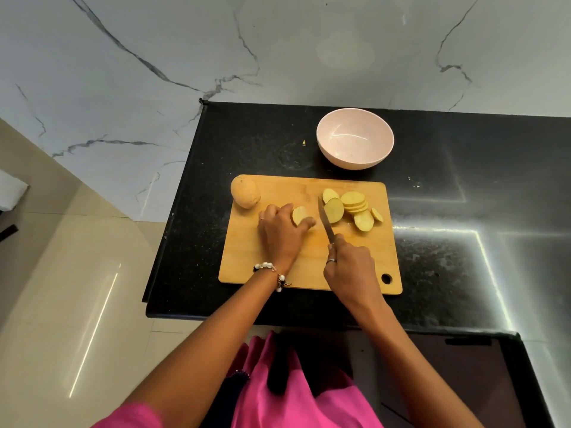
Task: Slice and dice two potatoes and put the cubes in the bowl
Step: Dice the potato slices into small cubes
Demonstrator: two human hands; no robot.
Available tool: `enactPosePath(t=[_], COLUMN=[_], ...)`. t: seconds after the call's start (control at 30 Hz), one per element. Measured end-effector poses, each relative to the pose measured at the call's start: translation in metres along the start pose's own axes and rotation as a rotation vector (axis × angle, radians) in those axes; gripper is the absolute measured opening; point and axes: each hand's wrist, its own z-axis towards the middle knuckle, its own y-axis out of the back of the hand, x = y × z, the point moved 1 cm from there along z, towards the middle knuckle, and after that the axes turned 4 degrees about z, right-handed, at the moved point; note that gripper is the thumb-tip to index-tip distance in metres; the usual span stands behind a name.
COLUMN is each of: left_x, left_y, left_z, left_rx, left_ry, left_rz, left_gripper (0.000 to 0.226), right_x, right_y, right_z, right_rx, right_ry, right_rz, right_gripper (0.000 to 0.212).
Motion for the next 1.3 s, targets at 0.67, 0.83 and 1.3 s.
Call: enactPosePath(t=[0.67, 0.83, 1.3], left_x=[0.006, -0.002, 0.003], left_y=[0.021, 0.007, 0.019], left_z=[0.037, 0.019, 0.042], left_rx=[0.324, 0.155, 0.366], left_ry=[-0.273, -0.192, -0.423], left_rz=[0.089, 0.111, 0.093], left_gripper=[0.051, 0.060, 0.038], right_x=[-0.012, -0.014, -0.016], right_y=[-0.019, -0.021, -0.019], right_z=[0.015, 0.007, 0.019], right_rx=[0.077, 0.060, 0.068], right_ry=[0.076, 0.085, 0.059], right_rz=[-0.215, -0.141, -0.187], right_gripper=[0.044, 0.042, 0.045])
